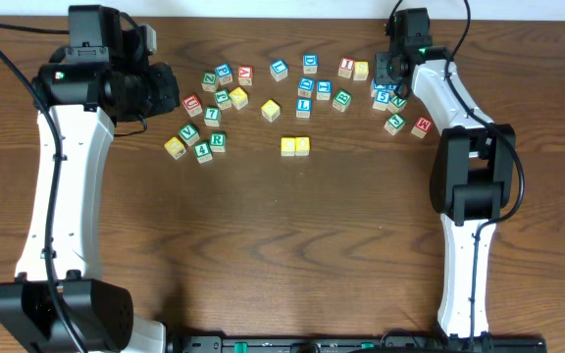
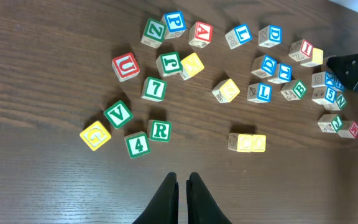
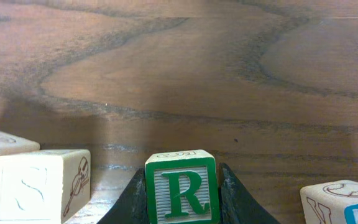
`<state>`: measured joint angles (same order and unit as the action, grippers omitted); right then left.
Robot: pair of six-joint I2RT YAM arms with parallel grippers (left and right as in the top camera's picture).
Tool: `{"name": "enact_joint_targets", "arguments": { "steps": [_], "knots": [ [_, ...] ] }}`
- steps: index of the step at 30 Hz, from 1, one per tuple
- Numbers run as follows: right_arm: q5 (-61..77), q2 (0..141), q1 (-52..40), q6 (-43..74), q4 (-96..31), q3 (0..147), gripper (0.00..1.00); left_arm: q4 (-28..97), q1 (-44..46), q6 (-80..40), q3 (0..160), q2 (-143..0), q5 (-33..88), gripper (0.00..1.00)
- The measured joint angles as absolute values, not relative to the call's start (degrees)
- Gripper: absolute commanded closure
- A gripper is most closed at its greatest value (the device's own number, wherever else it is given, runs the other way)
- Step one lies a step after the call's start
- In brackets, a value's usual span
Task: Spell out CORL
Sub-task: 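Lower the right gripper and grasp the green R block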
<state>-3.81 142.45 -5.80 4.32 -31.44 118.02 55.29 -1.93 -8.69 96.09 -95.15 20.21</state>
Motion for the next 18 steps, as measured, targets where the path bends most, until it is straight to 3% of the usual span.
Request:
{"name": "enact_joint_targets", "arguments": {
  "steps": [18],
  "knots": [
    [-3.84, 138.98, -5.85, 5.65, -35.14, 117.99, 0.82, 55.22, -1.93, -8.69, 96.09, -95.15, 20.21, 0.92]
  ]
}}
